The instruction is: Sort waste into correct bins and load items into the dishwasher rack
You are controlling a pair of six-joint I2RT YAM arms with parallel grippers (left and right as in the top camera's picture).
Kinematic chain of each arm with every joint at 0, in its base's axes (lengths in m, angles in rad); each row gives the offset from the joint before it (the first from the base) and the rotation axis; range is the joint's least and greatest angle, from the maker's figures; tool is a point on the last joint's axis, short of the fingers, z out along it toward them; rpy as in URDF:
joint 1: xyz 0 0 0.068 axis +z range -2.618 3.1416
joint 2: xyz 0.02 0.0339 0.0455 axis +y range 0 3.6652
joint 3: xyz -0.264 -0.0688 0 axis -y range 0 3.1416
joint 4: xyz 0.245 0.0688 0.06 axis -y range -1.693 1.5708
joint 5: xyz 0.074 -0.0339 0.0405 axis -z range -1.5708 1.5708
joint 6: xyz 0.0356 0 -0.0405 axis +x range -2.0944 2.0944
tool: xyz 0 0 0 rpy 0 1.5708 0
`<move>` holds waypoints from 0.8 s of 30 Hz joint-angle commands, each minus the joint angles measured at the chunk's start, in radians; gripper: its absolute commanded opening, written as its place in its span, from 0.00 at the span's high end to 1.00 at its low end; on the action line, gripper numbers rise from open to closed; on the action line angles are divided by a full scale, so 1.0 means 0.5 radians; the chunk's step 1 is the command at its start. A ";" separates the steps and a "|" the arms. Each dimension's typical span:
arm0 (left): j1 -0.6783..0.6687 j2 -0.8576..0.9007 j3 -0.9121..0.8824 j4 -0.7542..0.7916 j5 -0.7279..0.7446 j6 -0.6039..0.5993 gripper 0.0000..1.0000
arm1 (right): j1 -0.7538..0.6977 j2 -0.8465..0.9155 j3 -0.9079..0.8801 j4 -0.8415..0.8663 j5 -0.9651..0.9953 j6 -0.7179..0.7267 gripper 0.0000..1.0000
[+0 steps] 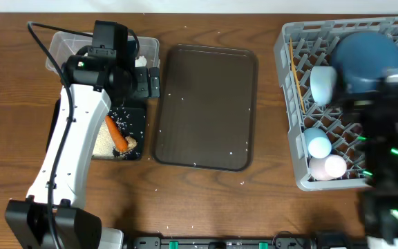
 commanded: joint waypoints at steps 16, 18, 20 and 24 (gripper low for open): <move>-0.003 0.011 0.006 -0.008 0.006 0.020 0.02 | 0.085 -0.993 -1.680 1.133 -0.021 -0.021 0.01; -0.003 0.011 0.006 -0.008 0.006 0.020 0.02 | 0.086 -1.070 -1.752 1.057 -0.042 0.046 0.01; -0.003 0.011 0.006 -0.008 0.006 0.020 0.02 | 0.086 -1.128 -1.788 0.953 -0.041 0.121 0.01; -0.003 0.011 0.006 -0.008 0.006 0.020 0.02 | 0.086 -1.272 -1.801 0.578 -0.055 0.166 0.01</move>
